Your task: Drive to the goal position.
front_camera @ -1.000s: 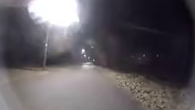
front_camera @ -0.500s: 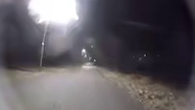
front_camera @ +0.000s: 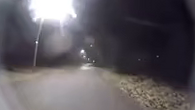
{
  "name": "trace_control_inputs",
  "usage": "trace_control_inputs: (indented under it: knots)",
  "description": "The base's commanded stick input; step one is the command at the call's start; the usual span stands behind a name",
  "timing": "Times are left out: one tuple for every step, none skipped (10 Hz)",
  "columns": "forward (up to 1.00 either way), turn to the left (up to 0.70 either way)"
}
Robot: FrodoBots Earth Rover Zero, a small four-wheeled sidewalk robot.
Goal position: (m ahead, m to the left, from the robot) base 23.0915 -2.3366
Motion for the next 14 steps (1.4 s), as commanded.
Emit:
trace_control_inputs:
  knots:
    - [1.00, 0.00]
    - [1.00, 0.00]
    - [1.00, 0.00]
    - [1.00, 0.00]
    - [1.00, 0.00]
    - [1.00, 0.00]
    - [1.00, 0.00]
    - [1.00, 0.00]
    - [1.00, 0.00]
    - [1.00, 0.00]
    - [1.00, 0.00]
    - [1.00, 0.00]
    - [1.00, 0.00]
    - [1.00, 0.00]
